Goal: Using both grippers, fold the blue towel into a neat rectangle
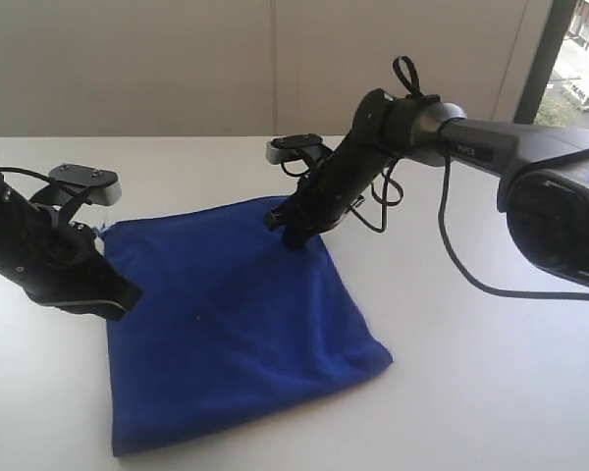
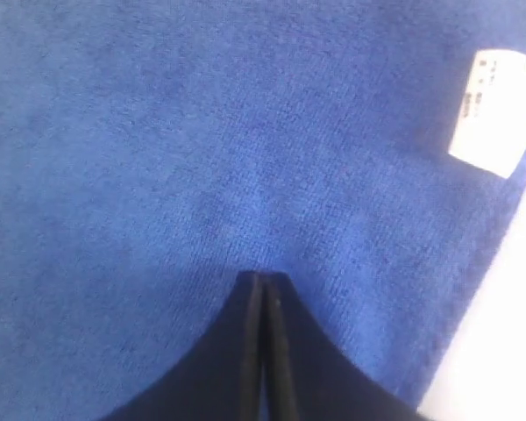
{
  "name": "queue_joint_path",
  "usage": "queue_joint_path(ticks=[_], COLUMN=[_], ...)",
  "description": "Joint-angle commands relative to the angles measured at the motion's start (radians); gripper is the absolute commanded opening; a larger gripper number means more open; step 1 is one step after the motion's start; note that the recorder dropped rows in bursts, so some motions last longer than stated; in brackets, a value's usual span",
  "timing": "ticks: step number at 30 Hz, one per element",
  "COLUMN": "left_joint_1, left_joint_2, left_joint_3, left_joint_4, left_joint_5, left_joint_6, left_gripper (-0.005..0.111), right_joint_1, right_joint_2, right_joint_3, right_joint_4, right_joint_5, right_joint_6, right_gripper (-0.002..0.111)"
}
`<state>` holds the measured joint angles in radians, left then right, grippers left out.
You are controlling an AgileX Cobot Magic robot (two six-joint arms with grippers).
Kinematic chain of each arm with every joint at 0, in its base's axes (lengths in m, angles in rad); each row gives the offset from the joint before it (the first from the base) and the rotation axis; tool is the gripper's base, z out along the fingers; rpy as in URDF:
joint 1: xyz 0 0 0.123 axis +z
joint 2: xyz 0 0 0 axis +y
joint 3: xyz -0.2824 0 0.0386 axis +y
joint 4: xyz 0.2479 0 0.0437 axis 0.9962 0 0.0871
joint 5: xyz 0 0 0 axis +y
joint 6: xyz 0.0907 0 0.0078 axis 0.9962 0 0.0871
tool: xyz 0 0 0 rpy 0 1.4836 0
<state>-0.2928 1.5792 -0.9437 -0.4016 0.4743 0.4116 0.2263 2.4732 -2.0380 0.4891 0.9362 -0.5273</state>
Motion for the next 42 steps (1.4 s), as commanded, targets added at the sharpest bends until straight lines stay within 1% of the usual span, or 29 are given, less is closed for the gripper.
queue_joint_path(ticks=[1, 4, 10, 12, 14, 17, 21, 22, 24, 25, 26, 27, 28, 29, 30, 31, 32, 33, 35, 39, 42], left_joint_1=[0.001, 0.001, 0.001, 0.001, 0.001, 0.001, 0.001, 0.001, 0.001, 0.001, 0.001, 0.001, 0.001, -0.003, -0.015, -0.041, -0.064, -0.090, -0.132, -0.186, -0.198], left_joint_2=[0.005, 0.011, 0.029, 0.033, 0.036, 0.036, 0.038, 0.046, 0.065, 0.077, 0.099, 0.133, 0.146, 0.168, 0.178, 0.195, 0.203, 0.213, 0.225, 0.244, 0.260], left_joint_3=[0.007, 0.007, 0.007, 0.007, 0.007, 0.007, 0.007, -0.002, -0.021, -0.037, -0.069, -0.138, -0.171, -0.244, -0.298, -0.367, -0.399, -0.444, -0.495, -0.515, -0.507], left_joint_4=[-0.017, -0.017, -0.026, -0.037, -0.043, -0.053, -0.175, -0.282, -0.431, -0.478, -0.491, -0.457, -0.435, -0.385, -0.326, -0.210, -0.135, -0.024, 0.088, 0.120, 0.124], left_joint_5=[-0.010, -0.018, -0.018, -0.018, -0.018, -0.021, -0.040, -0.046, -0.018, 0.010, 0.048, 0.129, 0.162, 0.223, 0.256, 0.281, 0.294, 0.316, 0.349, 0.445, 0.461], left_joint_6=[0.008, 0.008, 0.011, 0.011, 0.014, 0.036, 0.228, 0.371, 0.580, 0.672, 0.738, 0.750, 0.748, 0.743, 0.724, 0.678, 0.648, 0.605, 0.547, 0.601, 0.683], left_gripper=[0.000, 0.000, 0.000, 0.000, 0.000, 0.000, 0.000, 0.000, 0.000, 0.000, 0.000, 0.000, 0.000, 0.000, 0.000, 0.000, 0.000, 0.000, 0.000, 0.000, 0.000], right_joint_1=[-0.009, -0.028, -0.105, -0.135, -0.190, -0.203, -0.203, -0.203, -0.203, -0.203, -0.205, -0.207, -0.207, -0.207, -0.207, -0.207, -0.207, -0.207, -0.207, -0.207, -0.207], right_joint_2=[0.006, 0.006, 0.006, 0.006, 0.004, 0.000, -0.002, -0.013, -0.039, -0.059, -0.092, -0.149, -0.172, -0.218, -0.251, -0.288, -0.305, -0.324, -0.365, -0.484, -0.570], right_joint_3=[-0.001, -0.001, -0.001, -0.001, -0.001, -0.001, -0.001, -0.001, -0.003, -0.003, -0.003, -0.003, -0.003, 0.000, 0.004, 0.004, 0.004, 0.004, 0.020, 0.166, 0.311], right_joint_4=[-0.267, -0.347, -0.426, -0.446, -0.458, -0.444, -0.272, -0.225, -0.221, -0.221, -0.223, -0.233, -0.238, -0.238, -0.249, -0.285, -0.309, -0.330, -0.350, -0.352, -0.368], right_joint_5=[-0.002, 0.037, 0.124, 0.145, 0.163, 0.132, 0.102, 0.093, 0.078, 0.071, 0.073, 0.109, 0.132, 0.184, 0.223, 0.265, 0.285, 0.285, 0.285, 0.285, 0.285], right_joint_6=[0.151, 0.197, 0.261, 0.264, 0.249, 0.196, 0.100, 0.071, 0.071, 0.071, 0.065, 0.029, 0.006, -0.045, -0.062, -0.064, -0.064, -0.064, -0.067, -0.076, -0.120], right_gripper=[0.000, 0.000, 0.000, 0.000, 0.000, 0.000, 0.000, 0.000, 0.000, 0.000, 0.000, 0.000, 0.000, 0.000, 0.000, 0.000, 0.000, 0.000, 0.000, 0.000, 0.000])
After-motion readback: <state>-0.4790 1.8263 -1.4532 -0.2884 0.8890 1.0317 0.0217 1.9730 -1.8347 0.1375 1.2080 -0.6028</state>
